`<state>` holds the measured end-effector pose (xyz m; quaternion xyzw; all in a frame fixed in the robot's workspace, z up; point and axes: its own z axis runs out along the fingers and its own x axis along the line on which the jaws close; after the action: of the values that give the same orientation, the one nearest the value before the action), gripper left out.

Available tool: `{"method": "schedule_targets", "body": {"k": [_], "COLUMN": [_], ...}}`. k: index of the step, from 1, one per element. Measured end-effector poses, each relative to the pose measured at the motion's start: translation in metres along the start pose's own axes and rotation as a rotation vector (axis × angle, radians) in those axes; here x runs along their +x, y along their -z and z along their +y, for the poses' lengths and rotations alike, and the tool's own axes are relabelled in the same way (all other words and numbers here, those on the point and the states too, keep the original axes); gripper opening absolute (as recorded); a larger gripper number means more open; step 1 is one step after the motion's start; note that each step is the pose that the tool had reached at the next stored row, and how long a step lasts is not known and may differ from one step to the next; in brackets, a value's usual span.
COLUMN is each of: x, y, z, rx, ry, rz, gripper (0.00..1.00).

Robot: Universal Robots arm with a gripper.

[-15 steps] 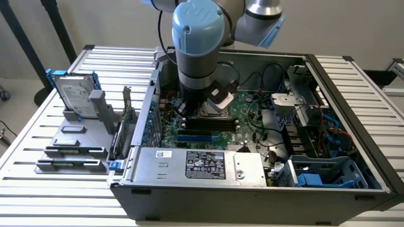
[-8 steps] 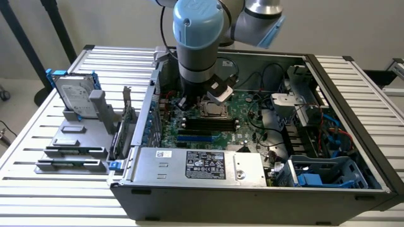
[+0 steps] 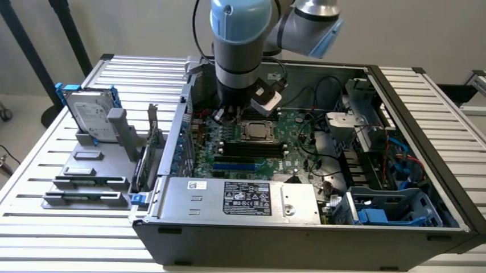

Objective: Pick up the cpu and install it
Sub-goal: 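Install the first cpu locking lever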

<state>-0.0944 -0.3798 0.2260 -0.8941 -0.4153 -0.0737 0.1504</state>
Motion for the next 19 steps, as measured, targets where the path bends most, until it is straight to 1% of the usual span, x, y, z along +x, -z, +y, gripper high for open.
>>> {"method": "schedule_targets", "body": {"k": [4,9,11,19], "x": [0.003,0.004,0.004,0.008], "y": [0.0055,0.0089,0.0102,0.0221], "z": [-0.0022,-0.0031,-0.0034,-0.0062], "rx": [0.0107,0.0238,0.0304,0.0500], "ry": [0.046,0.103,0.128,0.201], "rz": [-0.0120,-0.0273,-0.0331,-0.0490], "gripper": [0.11,0.11,0.11,0.11]}}
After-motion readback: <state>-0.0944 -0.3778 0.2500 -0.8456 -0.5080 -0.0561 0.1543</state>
